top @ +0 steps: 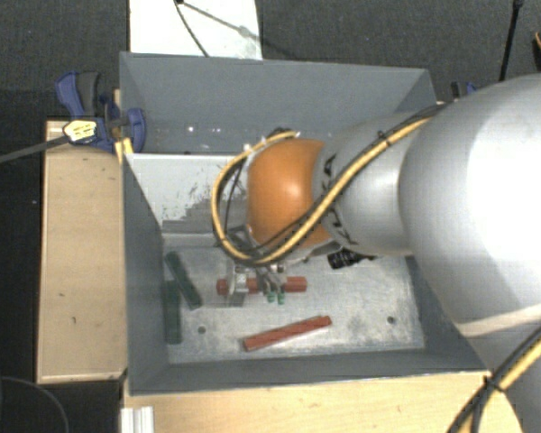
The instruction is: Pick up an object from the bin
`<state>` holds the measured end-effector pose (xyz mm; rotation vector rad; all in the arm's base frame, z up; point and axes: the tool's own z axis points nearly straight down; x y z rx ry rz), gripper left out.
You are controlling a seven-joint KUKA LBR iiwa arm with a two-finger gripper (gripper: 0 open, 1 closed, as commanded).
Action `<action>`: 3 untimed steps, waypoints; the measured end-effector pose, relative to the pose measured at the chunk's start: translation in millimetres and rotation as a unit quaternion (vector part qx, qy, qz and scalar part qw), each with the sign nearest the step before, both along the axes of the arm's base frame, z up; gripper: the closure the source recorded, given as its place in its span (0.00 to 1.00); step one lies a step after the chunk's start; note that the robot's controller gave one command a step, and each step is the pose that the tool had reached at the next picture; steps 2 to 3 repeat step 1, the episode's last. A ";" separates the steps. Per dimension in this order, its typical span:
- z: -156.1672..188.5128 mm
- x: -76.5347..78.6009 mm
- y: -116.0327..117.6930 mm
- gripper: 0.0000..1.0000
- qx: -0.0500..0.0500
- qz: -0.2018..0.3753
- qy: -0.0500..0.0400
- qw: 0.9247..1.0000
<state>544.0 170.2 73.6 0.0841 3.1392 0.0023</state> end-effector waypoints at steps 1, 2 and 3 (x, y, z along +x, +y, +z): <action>136.9 -2.5 29.0 1.00 0.002 0.012 -0.004 1.000; 136.9 -2.5 29.0 1.00 0.002 0.012 -0.004 1.000; 136.9 -2.5 29.0 1.00 0.002 0.012 -0.004 1.000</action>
Offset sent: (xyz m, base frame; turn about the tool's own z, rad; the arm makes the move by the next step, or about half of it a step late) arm -0.0046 0.0272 0.1317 -0.0203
